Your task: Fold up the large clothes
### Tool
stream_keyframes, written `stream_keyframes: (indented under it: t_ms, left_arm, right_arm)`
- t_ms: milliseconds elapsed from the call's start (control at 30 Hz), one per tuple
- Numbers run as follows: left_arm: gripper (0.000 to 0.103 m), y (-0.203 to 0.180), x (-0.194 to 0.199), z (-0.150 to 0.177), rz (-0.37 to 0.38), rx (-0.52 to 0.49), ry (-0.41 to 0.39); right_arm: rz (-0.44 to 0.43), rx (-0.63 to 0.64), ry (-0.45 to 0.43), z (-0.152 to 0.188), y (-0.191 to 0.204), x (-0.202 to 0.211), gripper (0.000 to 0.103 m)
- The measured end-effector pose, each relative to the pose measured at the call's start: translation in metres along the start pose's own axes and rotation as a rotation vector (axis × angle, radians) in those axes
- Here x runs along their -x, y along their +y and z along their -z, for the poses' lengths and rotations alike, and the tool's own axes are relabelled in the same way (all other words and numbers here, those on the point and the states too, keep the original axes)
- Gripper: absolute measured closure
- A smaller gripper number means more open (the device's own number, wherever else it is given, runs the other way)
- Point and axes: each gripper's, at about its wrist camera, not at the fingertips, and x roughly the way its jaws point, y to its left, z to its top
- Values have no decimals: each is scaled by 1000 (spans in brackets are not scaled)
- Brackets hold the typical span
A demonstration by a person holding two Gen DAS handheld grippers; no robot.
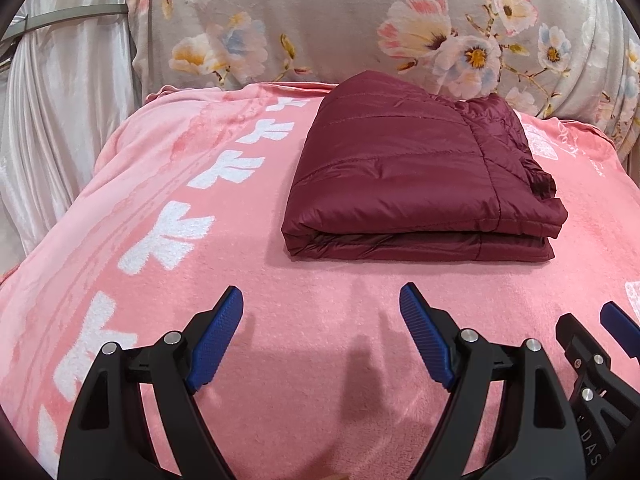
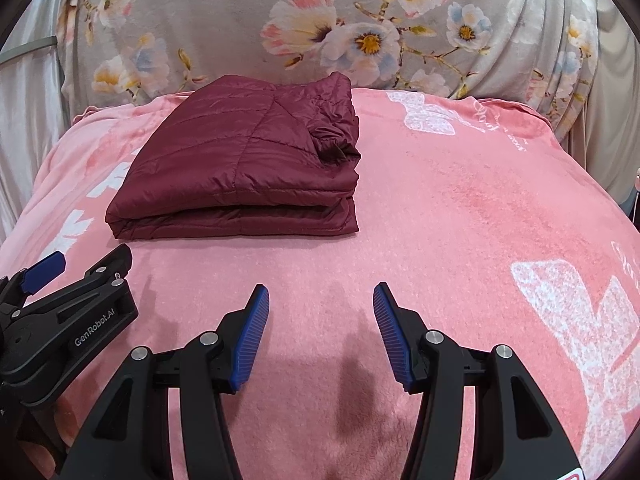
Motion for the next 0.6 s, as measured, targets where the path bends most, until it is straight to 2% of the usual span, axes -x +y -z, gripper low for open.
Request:
stream_keyframes:
  t_ms: [600]
  left_arm:
    - [25,-1,4,0,-5,-4,-14]
  right_arm:
    - [24,14,-7,0,6,2,50]
